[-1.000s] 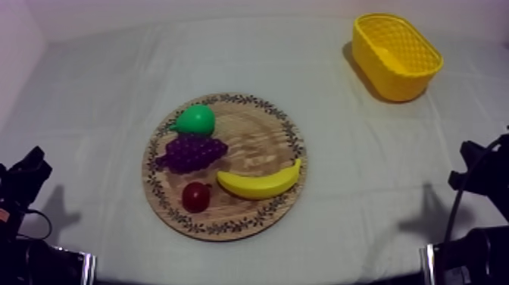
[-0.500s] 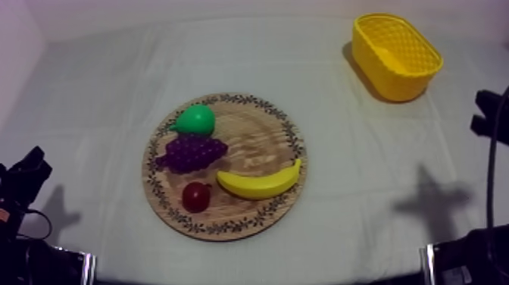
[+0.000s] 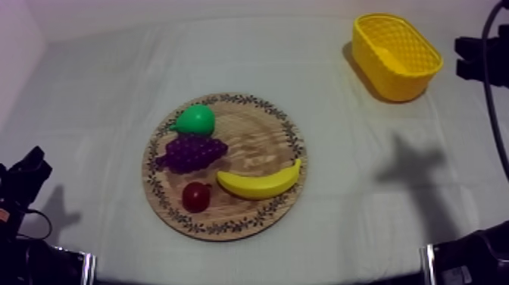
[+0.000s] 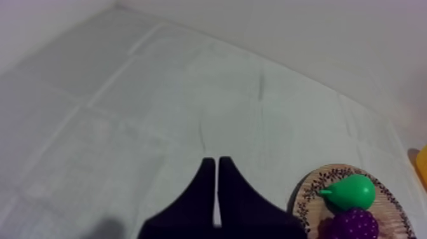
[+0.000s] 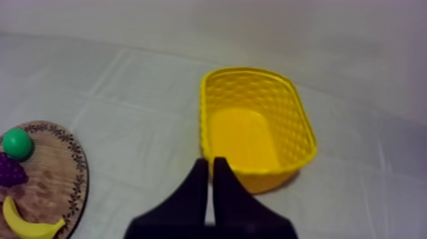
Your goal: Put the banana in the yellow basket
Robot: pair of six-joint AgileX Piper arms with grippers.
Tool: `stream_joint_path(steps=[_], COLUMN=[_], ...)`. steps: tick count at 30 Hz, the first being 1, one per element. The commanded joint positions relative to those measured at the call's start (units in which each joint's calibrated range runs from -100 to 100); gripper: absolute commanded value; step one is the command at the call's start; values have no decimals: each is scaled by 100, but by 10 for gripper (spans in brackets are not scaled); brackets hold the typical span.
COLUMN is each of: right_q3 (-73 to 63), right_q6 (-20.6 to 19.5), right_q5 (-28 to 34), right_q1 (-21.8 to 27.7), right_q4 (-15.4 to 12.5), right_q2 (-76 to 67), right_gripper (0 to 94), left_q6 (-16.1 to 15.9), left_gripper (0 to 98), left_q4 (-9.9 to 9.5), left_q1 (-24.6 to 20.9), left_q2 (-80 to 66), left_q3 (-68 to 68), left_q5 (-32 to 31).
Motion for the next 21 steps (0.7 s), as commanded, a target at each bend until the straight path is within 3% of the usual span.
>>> stream_joint_path(steps=[1, 21], right_q3=[-181, -794], right_q6=[0, -255], right_q5=[-3, 17], right_q1=[-208, -2197], right_q4=[3, 412], right_q2=[193, 1007], right_gripper=[5, 5], left_q6=[0, -1], left_gripper=[1, 1], left_q4=[3, 3], left_q1=[2, 2], left_q2=[-5, -5], left_q3=[-1, -1], left_q5=[-1, -1])
